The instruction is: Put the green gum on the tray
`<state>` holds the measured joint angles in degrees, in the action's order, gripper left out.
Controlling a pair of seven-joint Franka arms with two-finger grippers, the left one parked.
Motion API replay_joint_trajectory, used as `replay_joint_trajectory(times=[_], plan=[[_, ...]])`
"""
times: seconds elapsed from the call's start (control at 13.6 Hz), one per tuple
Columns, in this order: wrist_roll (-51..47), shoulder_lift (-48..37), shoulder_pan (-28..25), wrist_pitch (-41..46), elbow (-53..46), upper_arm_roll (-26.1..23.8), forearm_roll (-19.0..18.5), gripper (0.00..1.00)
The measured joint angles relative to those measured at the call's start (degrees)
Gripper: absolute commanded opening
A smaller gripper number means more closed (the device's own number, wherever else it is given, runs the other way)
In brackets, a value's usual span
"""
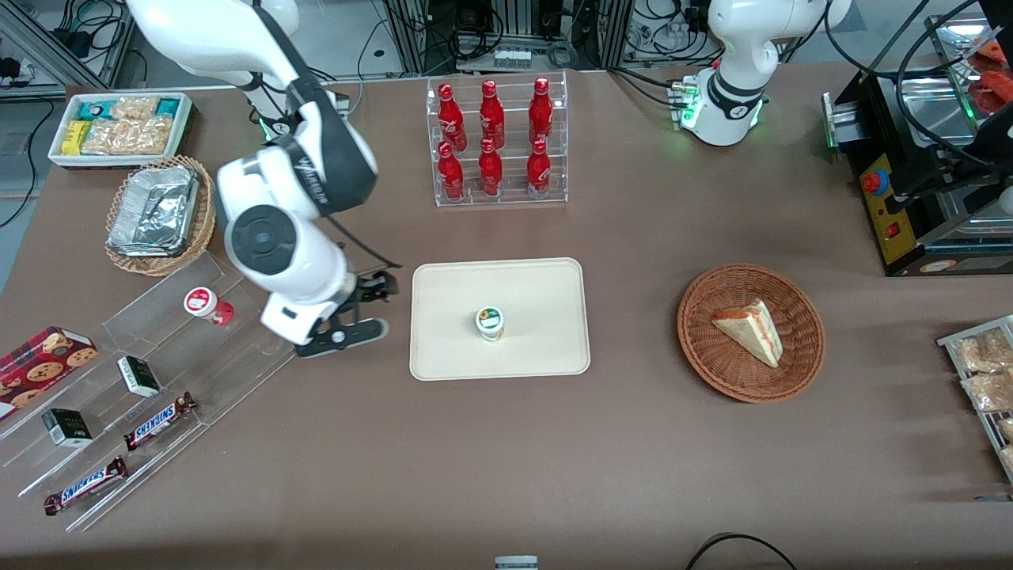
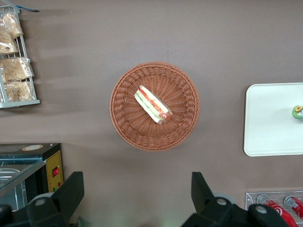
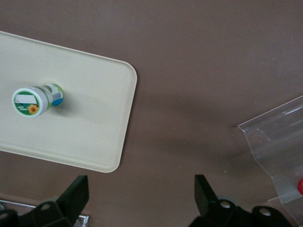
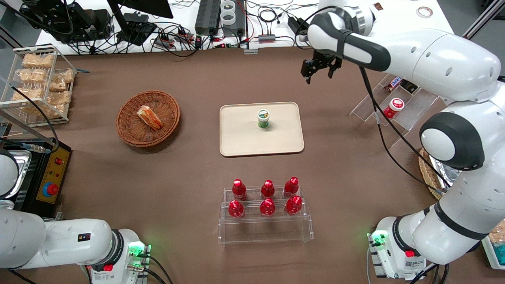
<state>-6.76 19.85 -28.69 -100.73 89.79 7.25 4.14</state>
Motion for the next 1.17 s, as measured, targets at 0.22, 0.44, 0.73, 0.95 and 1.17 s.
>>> replay_joint_trajectory(times=[0.22, 0.44, 0.73, 0.95, 1.17], plan=[[4.07, -1.53, 7.27, 0.65, 0.57, -0.10, 0.00, 0.99], [4.89, -5.09, 13.78, 2.49, 2.61, -0.35, 0.01, 0.99], [5.01, -10.33, 20.56, 3.09, 5.59, -0.64, 0.01, 0.99], [6.98, -14.43, 23.08, 8.32, 7.09, -0.91, -0.04, 0.99], [8.53, -17.73, 25.60, 10.46, 7.78, -0.99, -1.48, 0.99]])
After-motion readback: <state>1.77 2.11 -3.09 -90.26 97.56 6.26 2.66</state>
